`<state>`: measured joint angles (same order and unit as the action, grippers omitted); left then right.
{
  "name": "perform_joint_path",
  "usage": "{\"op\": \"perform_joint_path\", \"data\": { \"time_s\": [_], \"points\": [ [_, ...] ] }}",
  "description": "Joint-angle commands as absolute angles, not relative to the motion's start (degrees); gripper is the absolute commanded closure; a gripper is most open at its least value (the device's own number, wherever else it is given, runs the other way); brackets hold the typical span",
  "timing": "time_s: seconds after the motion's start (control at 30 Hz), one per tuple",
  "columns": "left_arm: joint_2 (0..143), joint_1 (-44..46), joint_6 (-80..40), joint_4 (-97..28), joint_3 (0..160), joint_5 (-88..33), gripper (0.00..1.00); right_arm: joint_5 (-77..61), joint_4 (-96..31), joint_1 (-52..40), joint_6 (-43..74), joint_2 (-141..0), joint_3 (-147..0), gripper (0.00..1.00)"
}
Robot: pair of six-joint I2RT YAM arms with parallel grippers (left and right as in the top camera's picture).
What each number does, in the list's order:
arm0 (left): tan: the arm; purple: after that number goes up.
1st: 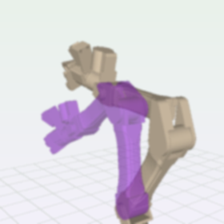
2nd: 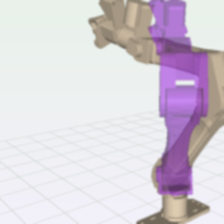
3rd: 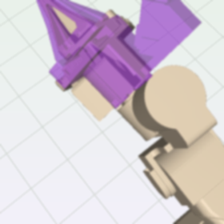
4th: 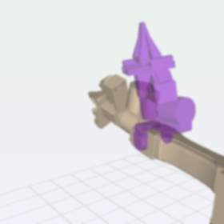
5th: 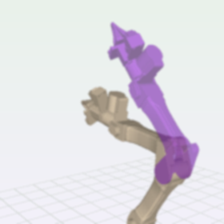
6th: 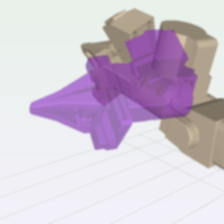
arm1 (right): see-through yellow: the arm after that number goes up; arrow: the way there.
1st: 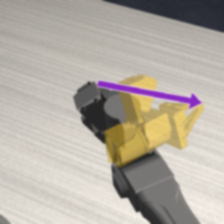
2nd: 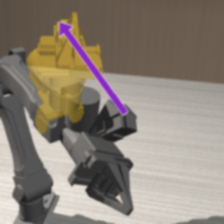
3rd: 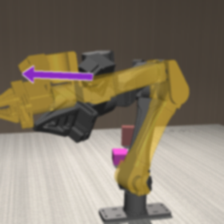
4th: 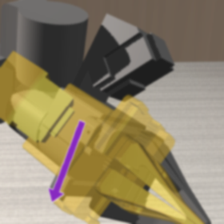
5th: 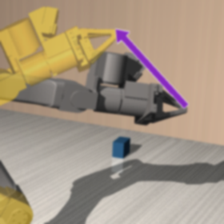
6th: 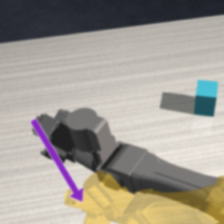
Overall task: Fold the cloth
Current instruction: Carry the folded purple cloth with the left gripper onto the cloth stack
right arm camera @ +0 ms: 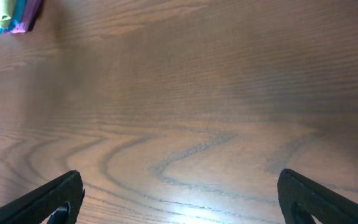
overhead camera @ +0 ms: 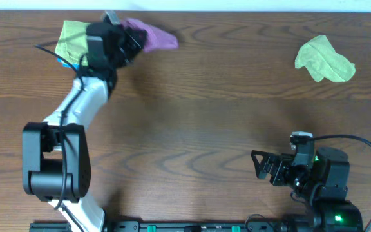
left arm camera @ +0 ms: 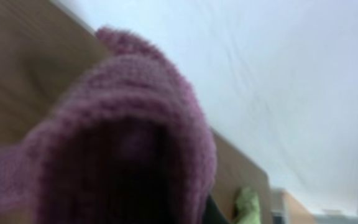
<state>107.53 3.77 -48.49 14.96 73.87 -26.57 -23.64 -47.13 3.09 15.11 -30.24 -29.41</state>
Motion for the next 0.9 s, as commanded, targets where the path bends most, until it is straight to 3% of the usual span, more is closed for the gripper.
{"op": "perform_joint_path", "data": {
  "time_s": [0.0, 0.3, 0.87],
  "points": [
    [106.63, 1.74, -40.56, 9.1, 80.16, -19.68, 0.94, -24.23, -47.2, 3.51, 15.84, -30.0, -29.15, 0.01],
    [108.33, -3.11, -37.17, 6.46, 87.07, -8.21, 0.94, -24.23, -47.2, 3.51, 15.84, -30.0, -29.15, 0.01],
    [116.07, -8.29, -35.73, 12.23, 87.24, -7.05, 0.94, -24.21, -47.2, 3.51, 15.84, -30.0, -29.15, 0.01]
  ]
}}
